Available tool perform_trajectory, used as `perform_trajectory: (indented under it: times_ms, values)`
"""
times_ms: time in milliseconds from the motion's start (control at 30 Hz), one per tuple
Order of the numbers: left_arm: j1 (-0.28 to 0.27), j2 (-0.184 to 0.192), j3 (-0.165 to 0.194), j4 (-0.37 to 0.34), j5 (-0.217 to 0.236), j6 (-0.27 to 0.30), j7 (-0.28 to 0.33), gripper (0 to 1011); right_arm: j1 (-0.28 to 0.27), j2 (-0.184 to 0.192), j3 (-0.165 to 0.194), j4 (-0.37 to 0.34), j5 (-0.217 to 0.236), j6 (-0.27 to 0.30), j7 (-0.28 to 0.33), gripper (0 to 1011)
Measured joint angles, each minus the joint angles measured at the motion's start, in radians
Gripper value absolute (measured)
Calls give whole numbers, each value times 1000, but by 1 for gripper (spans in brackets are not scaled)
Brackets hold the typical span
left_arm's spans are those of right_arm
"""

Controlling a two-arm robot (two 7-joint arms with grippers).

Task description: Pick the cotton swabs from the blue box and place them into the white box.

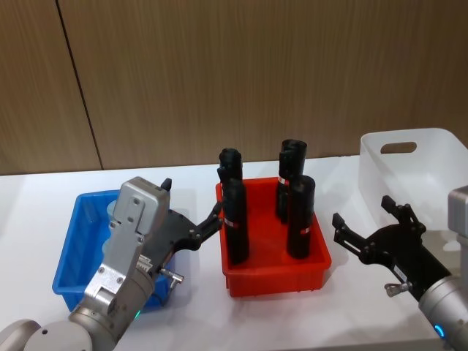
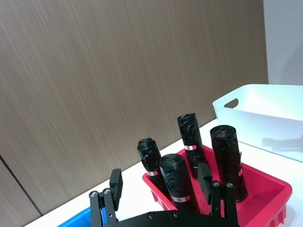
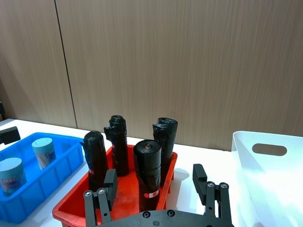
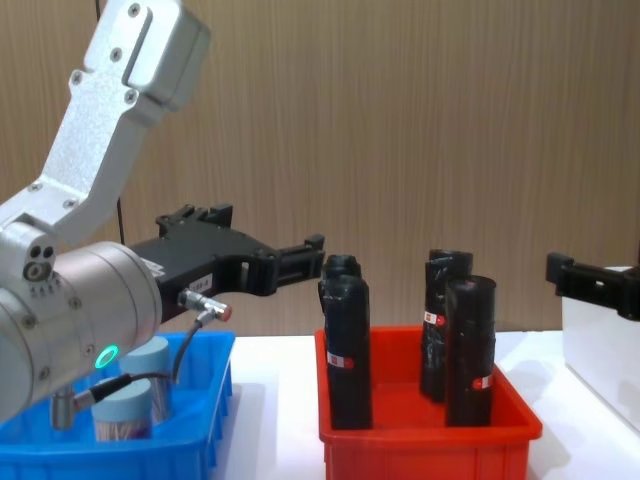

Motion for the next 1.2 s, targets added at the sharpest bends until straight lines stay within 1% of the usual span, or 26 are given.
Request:
perform_trajectory:
  times_ms: [1200]
  values:
    - [0,0,0,0,0,0,0,1004,0,0,0,0,0,0,0,1002]
